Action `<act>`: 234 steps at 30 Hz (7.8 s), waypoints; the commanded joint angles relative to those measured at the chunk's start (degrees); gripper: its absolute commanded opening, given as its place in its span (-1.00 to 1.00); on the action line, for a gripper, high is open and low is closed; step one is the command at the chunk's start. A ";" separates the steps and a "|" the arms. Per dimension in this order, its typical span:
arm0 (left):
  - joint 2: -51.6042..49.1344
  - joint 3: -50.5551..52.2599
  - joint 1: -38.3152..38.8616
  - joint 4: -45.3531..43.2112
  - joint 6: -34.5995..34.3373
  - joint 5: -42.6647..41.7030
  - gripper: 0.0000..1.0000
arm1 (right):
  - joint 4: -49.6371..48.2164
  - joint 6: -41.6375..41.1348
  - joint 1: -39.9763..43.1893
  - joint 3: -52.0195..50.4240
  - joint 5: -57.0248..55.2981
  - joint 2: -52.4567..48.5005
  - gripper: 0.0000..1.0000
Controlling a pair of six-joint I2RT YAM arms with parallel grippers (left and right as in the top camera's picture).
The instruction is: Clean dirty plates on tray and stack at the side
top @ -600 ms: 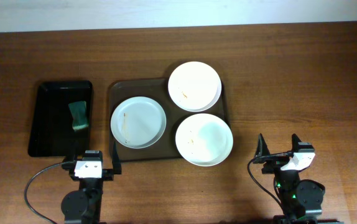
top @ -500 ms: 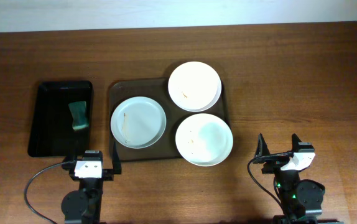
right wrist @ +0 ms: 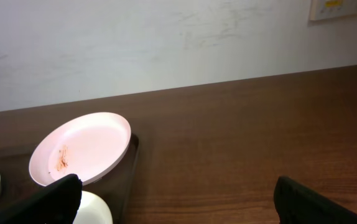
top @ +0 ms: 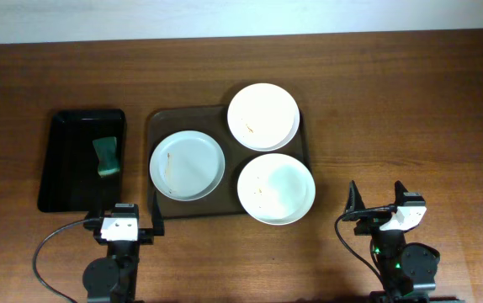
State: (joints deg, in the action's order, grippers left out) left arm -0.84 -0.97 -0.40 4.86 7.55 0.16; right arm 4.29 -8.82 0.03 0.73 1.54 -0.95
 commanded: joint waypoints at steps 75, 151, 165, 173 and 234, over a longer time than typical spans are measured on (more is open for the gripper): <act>-83.84 -81.77 -11.08 54.58 -13.35 -10.36 0.98 | 20.96 -15.87 -33.53 79.47 3.26 -102.60 0.47; -108.21 -68.17 6.73 34.25 -14.91 -7.72 -0.99 | 15.32 -27.61 -35.58 79.97 13.53 -121.24 -0.92; -108.19 -65.57 8.76 42.73 -12.52 -7.23 -0.99 | 15.32 -27.65 -34.75 79.97 14.84 -121.24 -0.92; -108.19 -65.81 8.87 32.54 -12.15 -12.37 -0.99 | 15.89 -27.65 -35.12 79.95 16.28 -121.24 -0.92; -108.21 -95.71 -0.50 58.77 -7.74 -15.39 -0.99 | 32.06 -16.85 -36.37 86.62 -0.17 -107.58 -0.92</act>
State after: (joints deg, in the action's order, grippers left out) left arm -109.38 -96.27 -0.58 64.45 -1.28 -15.79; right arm 35.20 -28.49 -35.53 84.64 9.87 -115.55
